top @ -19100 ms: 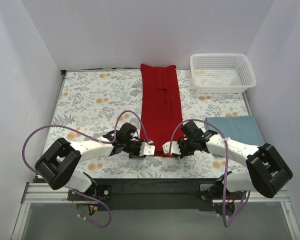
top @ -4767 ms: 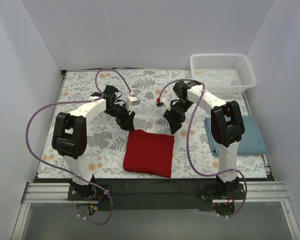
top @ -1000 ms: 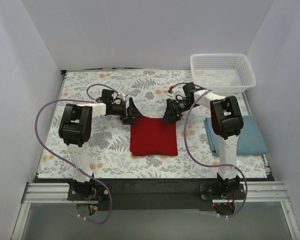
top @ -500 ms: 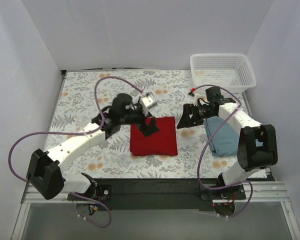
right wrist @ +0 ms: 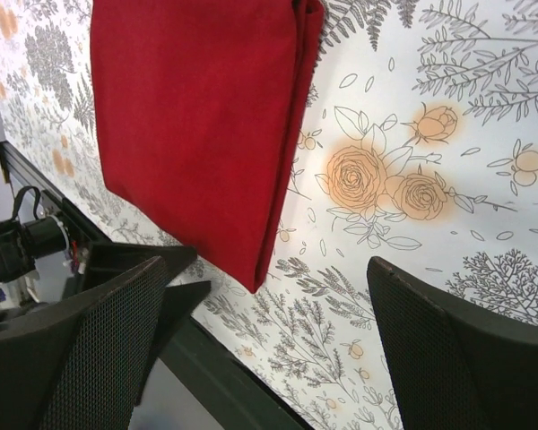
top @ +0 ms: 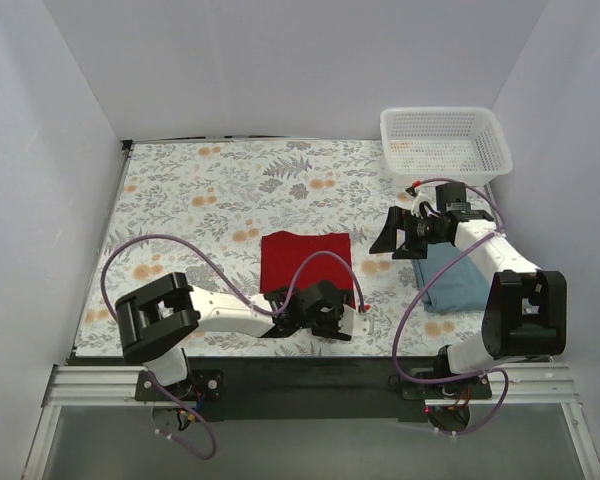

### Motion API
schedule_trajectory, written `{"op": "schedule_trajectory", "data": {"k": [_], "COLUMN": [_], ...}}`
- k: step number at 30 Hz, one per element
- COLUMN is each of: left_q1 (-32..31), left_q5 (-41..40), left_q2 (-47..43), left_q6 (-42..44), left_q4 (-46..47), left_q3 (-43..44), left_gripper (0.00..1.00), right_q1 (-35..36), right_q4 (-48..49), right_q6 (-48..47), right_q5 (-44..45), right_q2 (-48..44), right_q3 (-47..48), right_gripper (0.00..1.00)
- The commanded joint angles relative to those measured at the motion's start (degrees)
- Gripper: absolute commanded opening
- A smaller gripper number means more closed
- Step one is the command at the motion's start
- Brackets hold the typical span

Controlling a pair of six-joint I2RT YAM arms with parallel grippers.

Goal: Fold and stack the t-shirts
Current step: Fold the tshirt, then neatly place the folded tshirt to the corner

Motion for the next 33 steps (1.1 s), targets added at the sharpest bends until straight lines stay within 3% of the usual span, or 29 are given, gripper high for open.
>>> {"op": "schedule_trajectory", "data": {"k": [1,8,12,13,16,22,27,33], "left_q1": [-1.9,-2.8,-2.6,-2.4,-1.5,3.3,5.2,5.9], "left_q5": [-3.7,-4.0,-4.0,-3.5,-0.9,9.2,10.5,11.3], "left_q2": [2.8,9.8,12.1,11.4,7.8,1.8,0.3,-0.7], "left_q6": [5.8,7.4,7.4,6.2,2.9,-4.9,-4.9,-5.3], "left_q4": [10.2,12.5,14.2,13.7,11.7,4.7,4.2,3.1], "left_q3": [1.9,3.5,3.3,3.4,4.4,9.8,10.1,10.3], "left_gripper": [0.59,0.47,0.26,0.16,0.0,0.0,0.0,0.0], "right_q1": [-0.7,-0.8,-0.8,-0.8,-0.6,2.1,6.5,11.7], "right_q4": [1.6,2.4,3.4,3.5,4.8,10.7,14.3,23.7], "right_q6": [2.7,3.9,5.6,6.0,7.8,14.5,20.1,32.1], "right_q5": [-0.6,-2.8,-4.3,-5.0,-7.0,-11.0,-12.9,-11.9], "right_q2": [-0.4,-0.2,0.5,0.7,1.9,5.3,9.2,13.8], "right_q3": [-1.0,-2.3,-4.3,-4.7,-6.0,-9.2,-9.0,-8.7], "right_gripper": [0.98,0.98,0.98,0.98,0.98,0.98,0.98,0.87]}}
